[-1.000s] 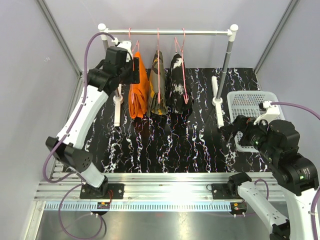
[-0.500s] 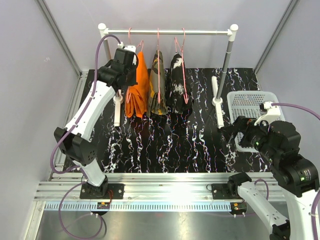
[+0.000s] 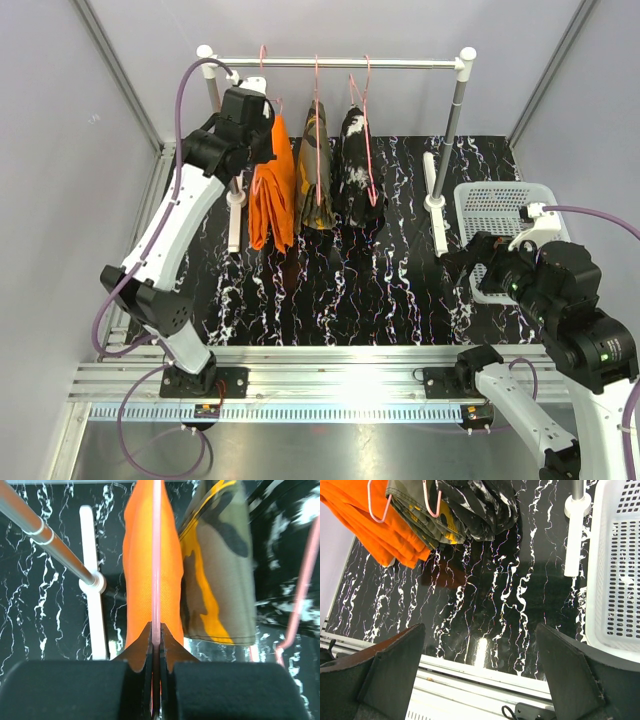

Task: Remove the trousers from the hanger

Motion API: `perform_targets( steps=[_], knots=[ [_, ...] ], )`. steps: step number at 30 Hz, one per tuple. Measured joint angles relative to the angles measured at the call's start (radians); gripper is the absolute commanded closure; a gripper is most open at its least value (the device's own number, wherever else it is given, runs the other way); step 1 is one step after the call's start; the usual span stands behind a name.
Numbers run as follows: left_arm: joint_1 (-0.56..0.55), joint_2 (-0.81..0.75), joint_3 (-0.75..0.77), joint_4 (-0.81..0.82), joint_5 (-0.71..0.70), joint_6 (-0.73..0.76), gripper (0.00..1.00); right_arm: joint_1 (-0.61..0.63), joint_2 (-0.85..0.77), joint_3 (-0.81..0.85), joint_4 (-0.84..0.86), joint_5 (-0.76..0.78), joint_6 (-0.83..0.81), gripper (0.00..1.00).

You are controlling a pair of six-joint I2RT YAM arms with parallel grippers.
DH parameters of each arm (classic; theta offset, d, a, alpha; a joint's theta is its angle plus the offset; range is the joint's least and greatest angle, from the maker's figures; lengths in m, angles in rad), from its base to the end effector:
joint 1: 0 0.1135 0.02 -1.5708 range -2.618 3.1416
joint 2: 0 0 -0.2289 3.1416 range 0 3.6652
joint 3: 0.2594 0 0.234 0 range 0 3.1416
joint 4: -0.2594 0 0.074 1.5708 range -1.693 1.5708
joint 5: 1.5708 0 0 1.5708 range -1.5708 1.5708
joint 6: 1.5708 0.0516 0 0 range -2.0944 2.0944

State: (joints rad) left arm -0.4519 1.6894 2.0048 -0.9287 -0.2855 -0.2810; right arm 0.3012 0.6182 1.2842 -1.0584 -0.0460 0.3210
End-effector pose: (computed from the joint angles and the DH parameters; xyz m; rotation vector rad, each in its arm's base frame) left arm 0.3162 -0.1374 0.3969 0.0237 2.1578 -0.1114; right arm 0.0855 0.0290 0.3851 -0.0109 1.9904 0.4508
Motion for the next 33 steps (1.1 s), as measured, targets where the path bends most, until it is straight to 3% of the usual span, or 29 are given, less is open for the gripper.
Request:
perform_targets(
  steps=[16, 22, 29, 33],
  knots=[
    [-0.018, -0.075, 0.099, 0.033, 0.0, -0.034, 1.0, 0.0, 0.059, -0.066, 0.178, 0.003, -0.043, 0.01],
    [-0.055, -0.125, 0.097, 0.015, -0.021, -0.054, 1.0, 0.0, 0.193, 0.018, 0.247, -0.166, -0.064, 0.0],
    [-0.117, -0.45, -0.114, -0.024, -0.056, -0.144, 1.0, 0.031, 0.377, 0.153, 0.33, -0.425, -0.078, 0.01],
    [-0.126, -0.68, -0.238, -0.047, -0.029, -0.211, 1.0, 0.228, 0.457, 0.198, 0.312, -0.42, -0.137, 0.0]
  ],
)
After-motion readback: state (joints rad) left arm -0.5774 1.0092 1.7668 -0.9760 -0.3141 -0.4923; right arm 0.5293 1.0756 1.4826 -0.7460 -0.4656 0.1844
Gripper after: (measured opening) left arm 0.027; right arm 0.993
